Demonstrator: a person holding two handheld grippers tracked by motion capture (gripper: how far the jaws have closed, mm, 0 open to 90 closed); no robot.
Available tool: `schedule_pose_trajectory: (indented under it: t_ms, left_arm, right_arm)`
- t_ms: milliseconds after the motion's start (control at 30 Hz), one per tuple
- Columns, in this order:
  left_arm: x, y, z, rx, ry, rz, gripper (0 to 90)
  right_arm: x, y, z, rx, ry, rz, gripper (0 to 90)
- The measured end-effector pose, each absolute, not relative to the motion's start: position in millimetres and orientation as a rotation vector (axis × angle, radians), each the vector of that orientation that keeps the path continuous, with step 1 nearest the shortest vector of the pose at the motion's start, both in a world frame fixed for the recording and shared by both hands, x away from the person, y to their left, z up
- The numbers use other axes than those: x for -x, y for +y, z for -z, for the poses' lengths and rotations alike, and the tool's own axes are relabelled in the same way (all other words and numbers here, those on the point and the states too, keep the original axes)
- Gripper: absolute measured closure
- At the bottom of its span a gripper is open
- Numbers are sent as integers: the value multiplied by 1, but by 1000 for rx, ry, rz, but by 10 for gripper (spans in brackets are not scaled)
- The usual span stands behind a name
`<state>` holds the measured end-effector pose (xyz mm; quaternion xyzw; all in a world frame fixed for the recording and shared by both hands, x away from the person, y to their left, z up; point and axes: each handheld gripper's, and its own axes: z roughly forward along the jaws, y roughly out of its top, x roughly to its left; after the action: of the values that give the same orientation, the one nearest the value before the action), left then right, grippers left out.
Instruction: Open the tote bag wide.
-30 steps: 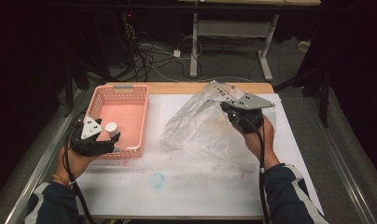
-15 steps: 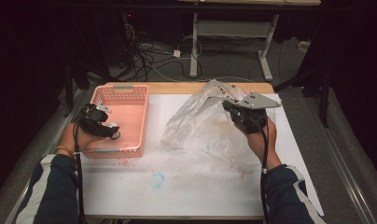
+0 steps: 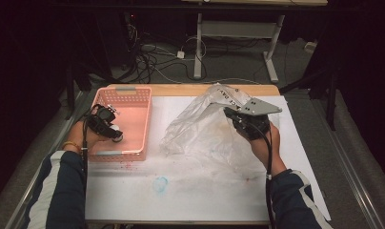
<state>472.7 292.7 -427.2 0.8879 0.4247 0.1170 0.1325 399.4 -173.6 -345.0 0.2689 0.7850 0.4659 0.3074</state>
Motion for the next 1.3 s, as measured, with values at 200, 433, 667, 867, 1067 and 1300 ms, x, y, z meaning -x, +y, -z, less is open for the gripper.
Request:
schedule_pose_trajectory:
  t_ms: [200,433,667,867,1067,1300]
  left_arm:
    - [-472,291,427,-2552,1233,-363,483]
    - [-468,291,423,-2491,1220,-421,484]
    - [-458,291,415,-2414,1192,-520,484]
    - [-443,288,405,-2349,1135,-579,484]
    - [-426,291,400,-2241,1103,-610,485]
    - [-416,284,399,-2193,1051,-621,485]
  right_arm:
    - [-399,-175,347,-708,2085,-1229,900]
    - [-399,-175,347,-707,2084,-1226,900]
    - [-398,-174,348,-709,2082,-1223,900]
    - [-398,-174,347,-706,2080,-1226,900]
    - [-400,-175,348,-708,2078,-1222,900]
    - [-401,-170,350,-692,2091,-1206,900]
